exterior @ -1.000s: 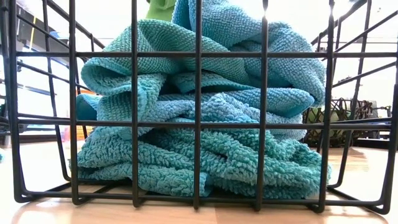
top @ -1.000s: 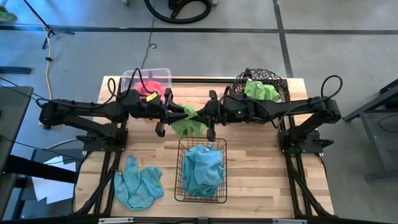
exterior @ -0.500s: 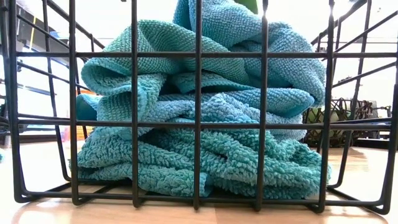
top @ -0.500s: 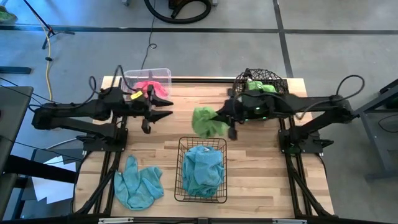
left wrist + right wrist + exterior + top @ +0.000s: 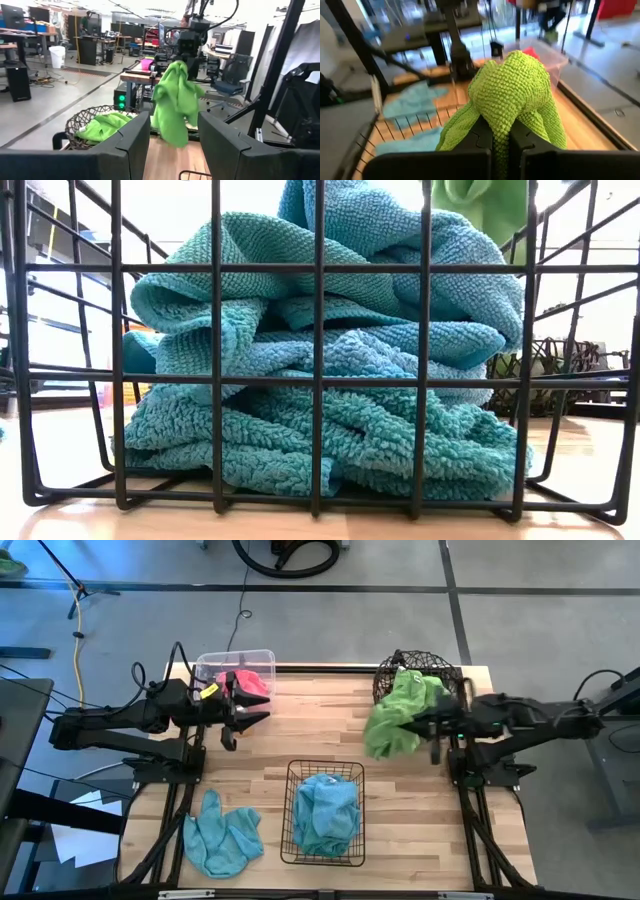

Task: Sort microfiber towel by color & place in baskets
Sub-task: Put the green towel into the top right basket

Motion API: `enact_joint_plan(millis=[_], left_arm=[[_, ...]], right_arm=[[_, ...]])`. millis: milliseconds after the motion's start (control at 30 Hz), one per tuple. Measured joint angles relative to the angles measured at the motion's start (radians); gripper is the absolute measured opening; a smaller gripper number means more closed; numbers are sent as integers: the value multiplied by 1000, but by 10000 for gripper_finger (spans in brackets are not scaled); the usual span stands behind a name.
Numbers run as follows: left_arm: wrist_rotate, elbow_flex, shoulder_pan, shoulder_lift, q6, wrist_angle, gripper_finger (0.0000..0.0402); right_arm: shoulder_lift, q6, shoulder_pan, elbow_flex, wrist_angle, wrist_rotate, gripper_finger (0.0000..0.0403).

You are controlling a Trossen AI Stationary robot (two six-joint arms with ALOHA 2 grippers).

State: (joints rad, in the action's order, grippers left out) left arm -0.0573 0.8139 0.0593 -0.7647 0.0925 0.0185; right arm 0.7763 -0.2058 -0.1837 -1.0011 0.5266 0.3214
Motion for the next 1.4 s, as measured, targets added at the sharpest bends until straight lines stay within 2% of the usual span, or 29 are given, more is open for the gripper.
enact_joint_plan(millis=[200,400,467,567,600,700,867,967,1167,1300,1400], left_arm=[[-23,0,0,0,0,0,154],[-42,0,0,0,0,0,154],[-42,0,0,0,3,0,154],[-46,0,0,0,8,0,154],[-52,0,0,0,8,0,154],[-61,0,0,0,8,0,154],[-61,0,0,0,8,0,154],[-61,0,0,0,10,0,154],[-61,0,0,0,9,0,154],[-60,0,-1,0,16,-5,154],[-60,0,-1,0,35,-36,154]], right_arm=[[-153,0,-36,91,-74,44,0],[-147,6,-33,109,-101,57,0],[-129,25,-15,110,-183,131,0],[-91,13,52,91,-315,317,0],[-78,7,84,71,-319,348,0],[-34,11,201,-13,-237,359,0],[83,-21,423,-203,50,357,0],[178,-52,571,-324,227,300,0],[394,-57,852,-499,445,-16,0],[516,-33,975,-508,541,-150,0],[573,-13,1024,-448,607,-177,0]])
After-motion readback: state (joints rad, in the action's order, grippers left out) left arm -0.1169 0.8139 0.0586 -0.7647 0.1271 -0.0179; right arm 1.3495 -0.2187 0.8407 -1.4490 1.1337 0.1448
